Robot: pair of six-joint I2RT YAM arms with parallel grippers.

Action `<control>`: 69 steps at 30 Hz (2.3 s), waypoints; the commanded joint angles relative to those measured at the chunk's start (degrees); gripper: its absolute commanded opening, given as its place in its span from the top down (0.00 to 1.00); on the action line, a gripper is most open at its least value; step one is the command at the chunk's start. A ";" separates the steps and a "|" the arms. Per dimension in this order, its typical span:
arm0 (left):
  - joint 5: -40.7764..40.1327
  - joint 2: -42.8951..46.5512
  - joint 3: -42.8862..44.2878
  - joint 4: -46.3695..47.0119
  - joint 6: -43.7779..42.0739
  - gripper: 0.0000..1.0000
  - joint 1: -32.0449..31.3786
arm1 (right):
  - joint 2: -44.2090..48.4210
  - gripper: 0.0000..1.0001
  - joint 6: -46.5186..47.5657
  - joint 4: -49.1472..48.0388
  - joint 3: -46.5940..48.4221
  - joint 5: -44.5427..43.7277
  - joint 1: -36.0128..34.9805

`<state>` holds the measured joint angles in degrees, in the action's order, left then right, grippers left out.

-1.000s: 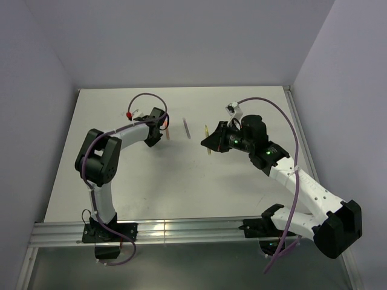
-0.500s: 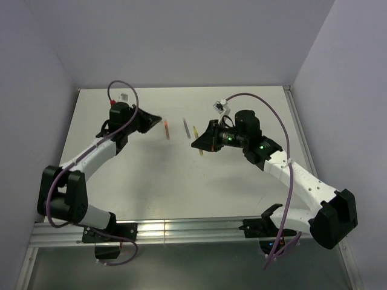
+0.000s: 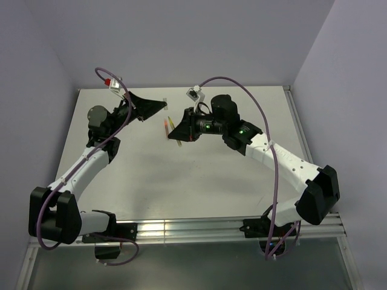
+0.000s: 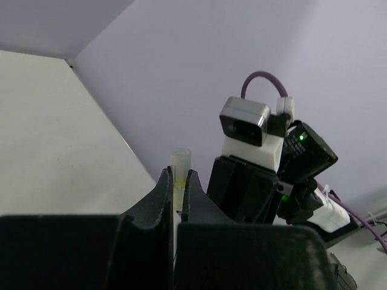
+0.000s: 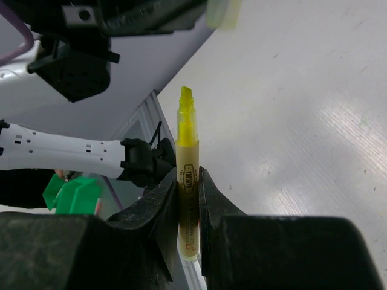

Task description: Insert the pens into the pen caps

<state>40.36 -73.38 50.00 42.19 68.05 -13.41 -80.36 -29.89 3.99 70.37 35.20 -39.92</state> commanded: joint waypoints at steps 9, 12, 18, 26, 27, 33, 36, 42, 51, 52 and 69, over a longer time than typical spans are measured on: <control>2.36 3.95 -2.36 9.40 1.64 1.00 0.14 | -0.50 1.00 0.09 -0.65 4.95 -0.31 -0.51; 0.69 4.39 -2.45 9.40 2.52 1.00 0.14 | -0.24 1.00 -0.26 -1.18 4.52 -0.22 -0.42; -7.29 6.40 -4.38 6.51 2.35 1.00 -1.00 | 0.64 1.00 -1.66 -2.58 4.34 -1.45 -0.42; -18.65 9.31 -6.84 5.00 -0.99 1.00 -5.92 | 2.22 1.00 -4.82 -6.10 2.58 -1.54 -0.42; -19.61 9.31 -7.02 5.26 -1.17 1.00 -6.54 | 2.31 1.00 -5.00 -6.27 2.41 -1.54 -0.42; -19.44 8.52 -6.14 5.44 -1.96 1.00 -7.68 | 3.10 1.00 -5.35 -6.71 2.05 -2.24 -0.42; -19.18 8.52 -6.40 6.67 -1.69 1.00 -7.68 | 3.28 1.00 -5.44 -6.71 2.23 -2.15 -0.42; -19.35 8.43 -6.14 6.23 -1.78 1.00 -7.86 | 3.01 1.00 -5.71 -6.89 2.14 -1.54 -0.42; -18.92 8.26 -5.61 6.32 -2.05 1.00 -7.77 | 2.31 1.00 -6.41 -7.68 1.61 -0.75 -0.51; -18.74 8.17 -5.53 6.58 -1.96 1.00 -7.77 | 2.05 1.00 -6.50 -7.59 1.61 -0.75 -0.51; -16.28 7.03 -5.09 9.48 -0.29 1.00 -7.86 | 0.46 1.00 -6.59 -7.86 1.70 -0.40 -0.60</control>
<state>22.24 -65.87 43.29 47.55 67.20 -20.99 -79.66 -36.38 -0.58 71.68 34.11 -40.16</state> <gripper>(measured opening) 0.042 0.210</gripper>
